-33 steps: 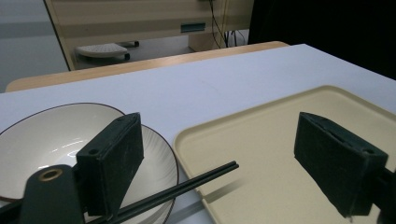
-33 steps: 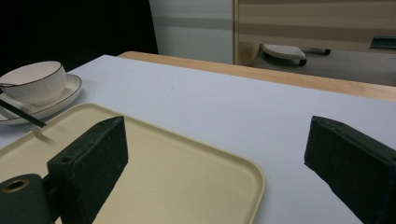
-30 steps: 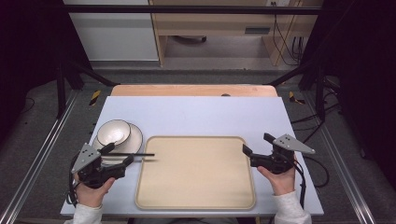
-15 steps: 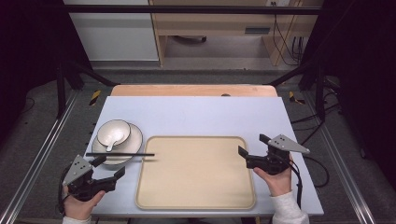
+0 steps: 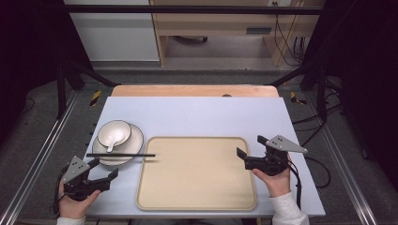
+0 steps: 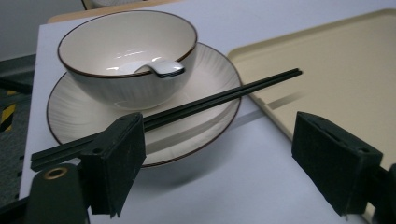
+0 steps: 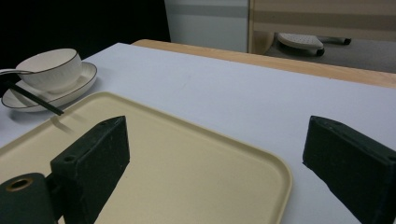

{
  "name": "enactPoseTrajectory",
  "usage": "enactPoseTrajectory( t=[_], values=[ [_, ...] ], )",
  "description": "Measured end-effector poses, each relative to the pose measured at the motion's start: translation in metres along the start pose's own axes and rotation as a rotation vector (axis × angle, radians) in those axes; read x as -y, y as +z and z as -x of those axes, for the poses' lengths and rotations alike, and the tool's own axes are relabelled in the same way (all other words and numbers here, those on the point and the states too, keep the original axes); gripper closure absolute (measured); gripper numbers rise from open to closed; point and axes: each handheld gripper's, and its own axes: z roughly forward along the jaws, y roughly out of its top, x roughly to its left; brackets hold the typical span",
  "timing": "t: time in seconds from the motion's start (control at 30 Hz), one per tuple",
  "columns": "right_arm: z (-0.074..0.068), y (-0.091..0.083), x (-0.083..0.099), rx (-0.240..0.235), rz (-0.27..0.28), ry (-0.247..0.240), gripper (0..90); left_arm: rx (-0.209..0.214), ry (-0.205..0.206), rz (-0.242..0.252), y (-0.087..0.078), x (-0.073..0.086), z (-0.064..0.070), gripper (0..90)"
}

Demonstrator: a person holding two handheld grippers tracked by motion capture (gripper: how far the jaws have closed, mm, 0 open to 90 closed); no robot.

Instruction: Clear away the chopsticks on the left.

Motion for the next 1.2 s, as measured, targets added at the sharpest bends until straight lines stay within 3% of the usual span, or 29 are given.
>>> enactPoseTrajectory(
  t=[0.2,0.43,0.63,0.7,1.2],
  values=[
    [-0.001,0.002,0.000,-0.004,-0.004,-0.010,7.3,-0.029,0.022,-0.016,0.011,-0.004,-0.014,22.2],
    [-0.001,0.003,0.000,-0.002,-0.008,-0.009,7.5,-0.027,0.064,-0.062,0.025,0.000,-0.026,27.5],
    [-0.002,0.005,0.001,-0.007,-0.019,-0.019,7.7,-0.019,0.062,-0.054,0.028,0.002,-0.036,31.2],
    [-0.002,0.005,0.002,-0.006,-0.022,-0.019,7.7,-0.019,0.081,-0.060,0.031,0.001,-0.039,32.8],
    [-0.001,0.005,0.001,-0.004,-0.019,-0.021,7.7,-0.019,0.128,-0.090,0.039,0.000,-0.036,40.1]
  ],
)
